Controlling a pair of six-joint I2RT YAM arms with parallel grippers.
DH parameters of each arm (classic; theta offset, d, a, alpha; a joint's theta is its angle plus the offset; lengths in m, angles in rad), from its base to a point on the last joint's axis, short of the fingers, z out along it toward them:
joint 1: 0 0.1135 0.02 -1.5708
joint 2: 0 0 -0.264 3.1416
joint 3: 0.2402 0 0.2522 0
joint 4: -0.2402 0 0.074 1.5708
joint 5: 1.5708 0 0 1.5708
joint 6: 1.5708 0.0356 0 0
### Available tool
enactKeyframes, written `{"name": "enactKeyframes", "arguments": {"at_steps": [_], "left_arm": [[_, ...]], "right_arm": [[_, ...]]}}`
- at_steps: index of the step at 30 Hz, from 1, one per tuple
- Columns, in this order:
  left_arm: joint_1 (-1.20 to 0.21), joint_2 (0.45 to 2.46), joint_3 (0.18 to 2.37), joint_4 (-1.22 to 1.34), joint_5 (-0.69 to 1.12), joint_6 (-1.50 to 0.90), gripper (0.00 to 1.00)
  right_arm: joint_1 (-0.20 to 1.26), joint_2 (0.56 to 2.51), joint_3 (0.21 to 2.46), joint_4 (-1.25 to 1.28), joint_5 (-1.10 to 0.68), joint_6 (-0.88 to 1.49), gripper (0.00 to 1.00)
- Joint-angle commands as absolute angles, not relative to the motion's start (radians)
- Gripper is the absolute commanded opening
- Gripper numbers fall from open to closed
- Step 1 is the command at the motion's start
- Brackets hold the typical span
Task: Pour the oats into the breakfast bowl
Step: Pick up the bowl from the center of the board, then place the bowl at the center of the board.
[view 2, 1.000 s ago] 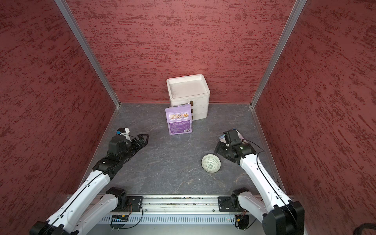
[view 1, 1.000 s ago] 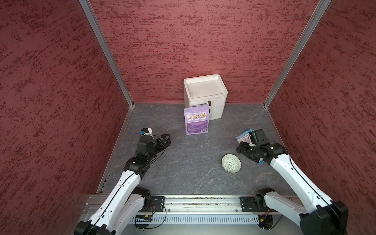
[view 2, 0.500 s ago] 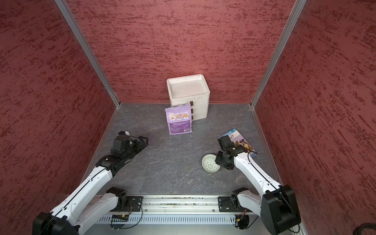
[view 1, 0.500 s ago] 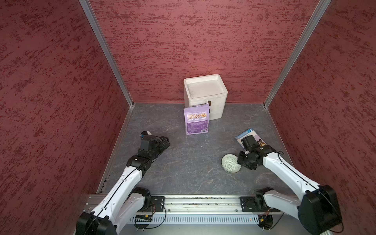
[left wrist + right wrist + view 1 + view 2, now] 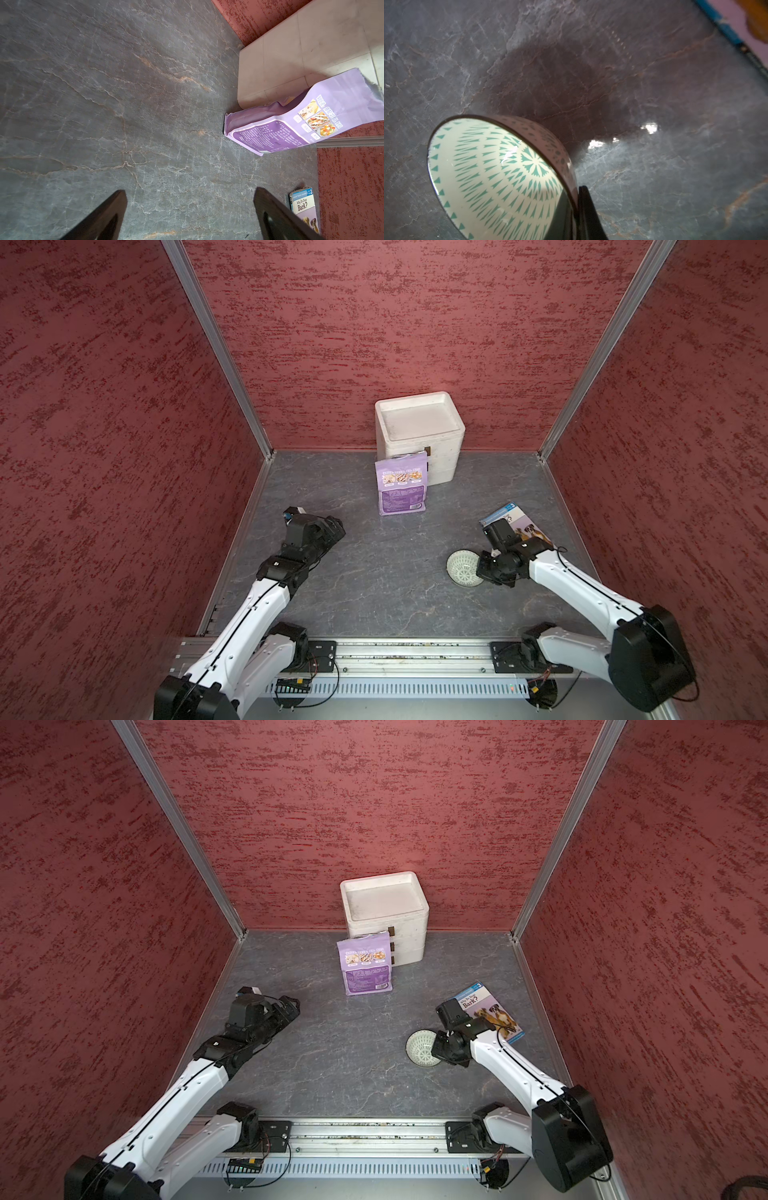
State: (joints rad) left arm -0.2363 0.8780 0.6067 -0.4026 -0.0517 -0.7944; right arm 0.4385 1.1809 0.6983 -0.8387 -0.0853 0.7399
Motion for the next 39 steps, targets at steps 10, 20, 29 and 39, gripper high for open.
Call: {"name": "enactKeyframes", "arguments": {"at_steps": [10,20,29,39], "left_arm": [[-0.232,0.872,0.665,-0.451,-0.059,-0.772,1.00],[-0.222,0.848,0.679,-0.487,-0.045,-0.737,1.00],[-0.216,0.853,0.706,-0.515,-0.029,-0.740,1.00],[-0.217,0.915,0.716,-0.448,0.084,-0.680,0.95]], "right_arm": [[0.784,1.504,1.055,-0.720,-0.082,0.826,0.00],[0.897,1.810,1.366,-0.714,-0.092,0.767,0.00],[0.936,1.907,1.411,-0.735,-0.117,0.770,0.00],[0.956,1.878,1.411,-0.732,-0.123,0.750,0.52]]}}
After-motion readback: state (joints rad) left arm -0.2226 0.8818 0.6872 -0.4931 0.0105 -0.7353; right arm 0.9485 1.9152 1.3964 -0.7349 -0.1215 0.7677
